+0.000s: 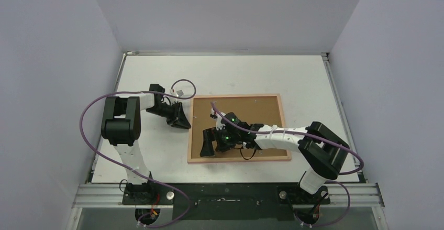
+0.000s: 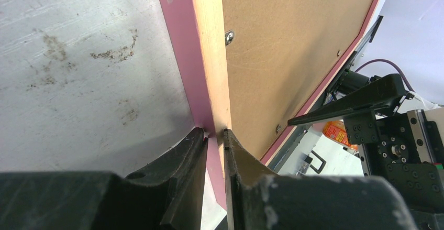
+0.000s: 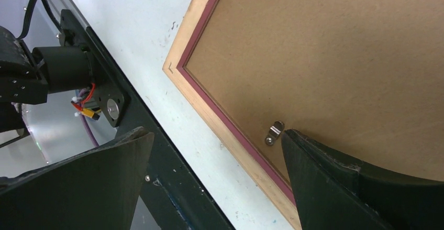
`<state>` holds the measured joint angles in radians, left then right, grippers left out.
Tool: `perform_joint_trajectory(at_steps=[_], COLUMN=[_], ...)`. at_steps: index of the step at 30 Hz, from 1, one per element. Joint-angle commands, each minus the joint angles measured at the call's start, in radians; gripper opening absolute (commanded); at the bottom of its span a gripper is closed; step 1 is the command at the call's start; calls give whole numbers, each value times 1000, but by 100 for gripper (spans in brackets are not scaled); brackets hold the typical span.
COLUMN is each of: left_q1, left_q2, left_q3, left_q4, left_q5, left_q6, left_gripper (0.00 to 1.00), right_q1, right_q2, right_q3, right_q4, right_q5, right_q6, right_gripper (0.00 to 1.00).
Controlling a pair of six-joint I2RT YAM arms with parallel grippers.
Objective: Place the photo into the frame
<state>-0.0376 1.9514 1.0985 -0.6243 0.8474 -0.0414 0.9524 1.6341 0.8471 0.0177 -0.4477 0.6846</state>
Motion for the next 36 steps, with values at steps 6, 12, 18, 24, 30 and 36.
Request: perform_joint_trajectory(at_steps=[6, 12, 18, 24, 30, 36], left_q1=[5, 5, 5, 5, 5, 7], left_q2=[-31, -31, -34, -28, -28, -26], left_q3=[9, 9, 9, 12, 10, 14], left_q4=[31, 31, 28, 25, 26, 23], left_q5=[-61, -63, -65, -64, -61, -63], left_q6=[28, 27, 30, 33, 33, 37], left_gripper=[17, 17, 16, 16, 16, 16], right_q1=[39, 46, 40, 6, 5, -9], right_q2=[13, 15, 10, -8, 29, 31], right_q3=[-30, -39, -21, -9, -10, 6], right_q4=[103, 105, 55, 29, 54, 36], right_q5=[-30, -30, -16, -17, -29, -22], right_q6=[51, 53, 20, -9, -10, -34], right_gripper=[100, 100, 99, 99, 99, 99])
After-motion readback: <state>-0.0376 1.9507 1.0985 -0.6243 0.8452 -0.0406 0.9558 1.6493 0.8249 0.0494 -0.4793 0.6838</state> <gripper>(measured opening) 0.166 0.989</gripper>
